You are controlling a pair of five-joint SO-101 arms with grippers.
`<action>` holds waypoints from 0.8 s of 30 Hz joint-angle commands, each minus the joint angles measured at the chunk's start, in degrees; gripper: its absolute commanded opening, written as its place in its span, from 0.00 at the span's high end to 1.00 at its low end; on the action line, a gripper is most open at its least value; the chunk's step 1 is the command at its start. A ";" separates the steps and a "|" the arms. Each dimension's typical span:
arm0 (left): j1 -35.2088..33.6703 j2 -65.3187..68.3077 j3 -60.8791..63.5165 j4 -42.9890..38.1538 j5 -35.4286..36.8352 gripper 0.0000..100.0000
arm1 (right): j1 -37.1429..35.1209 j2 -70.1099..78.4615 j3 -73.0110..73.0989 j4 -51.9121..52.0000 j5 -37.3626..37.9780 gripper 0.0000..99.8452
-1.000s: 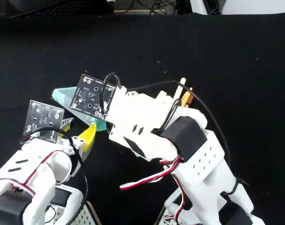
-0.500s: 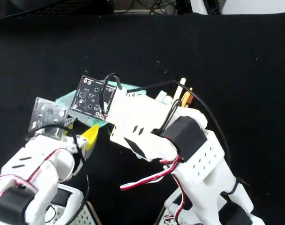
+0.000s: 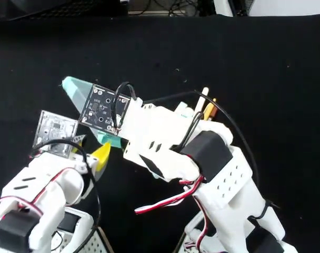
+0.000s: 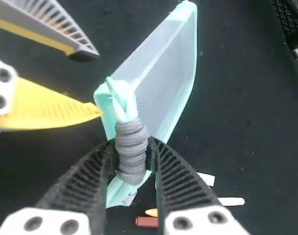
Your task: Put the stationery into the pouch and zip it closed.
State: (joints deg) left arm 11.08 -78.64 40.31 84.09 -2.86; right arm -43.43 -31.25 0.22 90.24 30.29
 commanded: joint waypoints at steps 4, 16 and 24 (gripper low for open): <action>0.22 0.62 0.66 -3.78 0.00 0.80 | -0.35 -1.98 -1.71 0.00 0.18 0.99; -6.55 0.62 1.89 -5.54 -3.69 0.80 | -0.26 -2.07 -1.71 1.23 0.18 0.99; -7.52 0.18 9.01 -9.67 -3.52 0.80 | -0.26 -2.07 -1.71 1.23 0.18 0.99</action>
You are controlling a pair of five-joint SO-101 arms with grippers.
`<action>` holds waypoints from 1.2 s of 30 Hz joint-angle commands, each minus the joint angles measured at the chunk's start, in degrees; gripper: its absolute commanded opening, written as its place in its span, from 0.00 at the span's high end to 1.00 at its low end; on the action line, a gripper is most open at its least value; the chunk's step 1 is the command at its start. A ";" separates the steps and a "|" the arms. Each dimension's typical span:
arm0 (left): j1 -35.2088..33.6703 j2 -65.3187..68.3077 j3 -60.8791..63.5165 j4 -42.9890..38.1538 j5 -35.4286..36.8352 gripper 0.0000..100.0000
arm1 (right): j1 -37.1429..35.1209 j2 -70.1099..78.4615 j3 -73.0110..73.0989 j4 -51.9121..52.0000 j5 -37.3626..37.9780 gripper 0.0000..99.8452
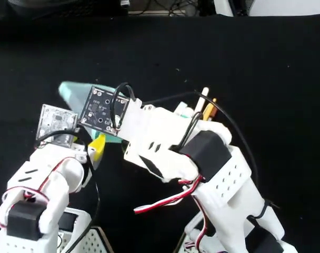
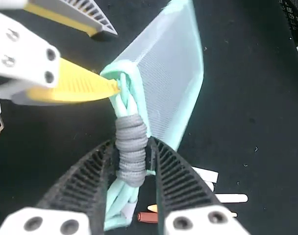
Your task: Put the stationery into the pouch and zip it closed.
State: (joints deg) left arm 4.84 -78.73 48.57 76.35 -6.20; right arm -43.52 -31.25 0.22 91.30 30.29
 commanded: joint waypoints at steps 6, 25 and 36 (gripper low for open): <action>-0.84 0.18 -1.98 -2.55 -0.35 0.94 | -0.09 -2.07 -1.71 2.55 0.18 0.99; -0.84 0.18 -10.24 -2.11 -1.05 0.97 | 4.04 -9.98 -2.15 2.99 0.18 0.99; -1.19 0.18 -11.56 -2.11 -0.62 0.86 | 4.57 0.84 -25.63 7.30 0.00 0.99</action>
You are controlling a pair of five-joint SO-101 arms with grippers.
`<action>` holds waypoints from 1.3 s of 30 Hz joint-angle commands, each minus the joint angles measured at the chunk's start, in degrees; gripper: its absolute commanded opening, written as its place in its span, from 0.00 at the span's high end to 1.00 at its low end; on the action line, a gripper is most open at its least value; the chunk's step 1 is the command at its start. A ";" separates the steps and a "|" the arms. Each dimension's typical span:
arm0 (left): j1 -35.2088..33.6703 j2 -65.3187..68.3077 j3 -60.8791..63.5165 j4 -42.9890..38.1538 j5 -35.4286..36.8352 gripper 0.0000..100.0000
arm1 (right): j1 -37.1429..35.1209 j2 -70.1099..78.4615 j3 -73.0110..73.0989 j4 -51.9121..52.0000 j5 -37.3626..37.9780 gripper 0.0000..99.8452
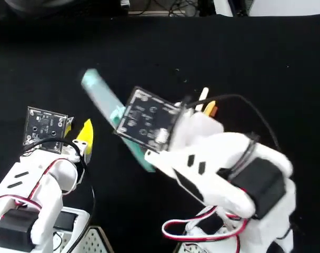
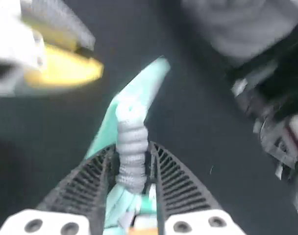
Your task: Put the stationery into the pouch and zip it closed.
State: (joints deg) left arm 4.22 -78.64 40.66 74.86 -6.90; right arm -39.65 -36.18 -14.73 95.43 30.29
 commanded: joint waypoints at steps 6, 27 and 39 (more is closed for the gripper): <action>-0.66 0.09 -8.13 -0.53 2.20 0.86 | -0.79 15.43 -18.59 5.80 -0.26 0.99; -0.22 9.67 -27.82 21.27 2.11 0.82 | -5.27 11.82 -9.45 5.71 0.18 0.99; -0.04 21.45 -36.26 26.11 2.20 0.76 | -5.27 11.82 -9.45 5.80 0.18 0.99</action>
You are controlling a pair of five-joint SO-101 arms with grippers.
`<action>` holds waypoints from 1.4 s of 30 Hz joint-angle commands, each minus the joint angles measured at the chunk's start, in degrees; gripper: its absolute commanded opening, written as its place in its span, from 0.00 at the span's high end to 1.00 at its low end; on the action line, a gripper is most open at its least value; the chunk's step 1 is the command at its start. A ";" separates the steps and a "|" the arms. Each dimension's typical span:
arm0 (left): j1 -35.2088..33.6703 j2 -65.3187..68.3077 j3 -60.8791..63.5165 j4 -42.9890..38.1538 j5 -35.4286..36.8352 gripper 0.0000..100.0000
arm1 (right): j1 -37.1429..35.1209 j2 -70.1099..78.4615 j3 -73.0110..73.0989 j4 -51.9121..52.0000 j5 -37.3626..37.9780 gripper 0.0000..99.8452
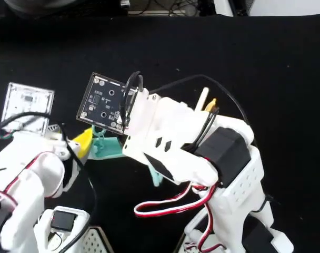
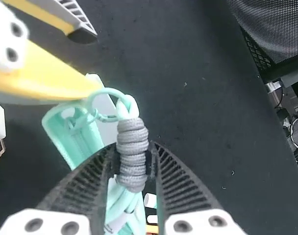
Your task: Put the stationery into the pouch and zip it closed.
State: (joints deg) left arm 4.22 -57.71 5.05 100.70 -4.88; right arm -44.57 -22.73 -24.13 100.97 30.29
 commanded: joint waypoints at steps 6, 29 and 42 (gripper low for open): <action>-0.04 -1.05 -1.63 0.26 0.35 0.75 | -0.26 -1.63 -0.04 0.26 0.18 0.99; -0.13 -16.26 0.57 0.18 0.44 0.75 | -0.26 -1.19 -0.04 -0.18 0.18 0.99; 10.77 -16.18 3.82 0.09 2.73 0.75 | -0.26 -1.10 0.04 -0.18 0.00 0.99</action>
State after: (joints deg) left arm 14.42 -73.98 7.96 100.79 -2.51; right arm -44.57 -22.73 -24.13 100.97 30.29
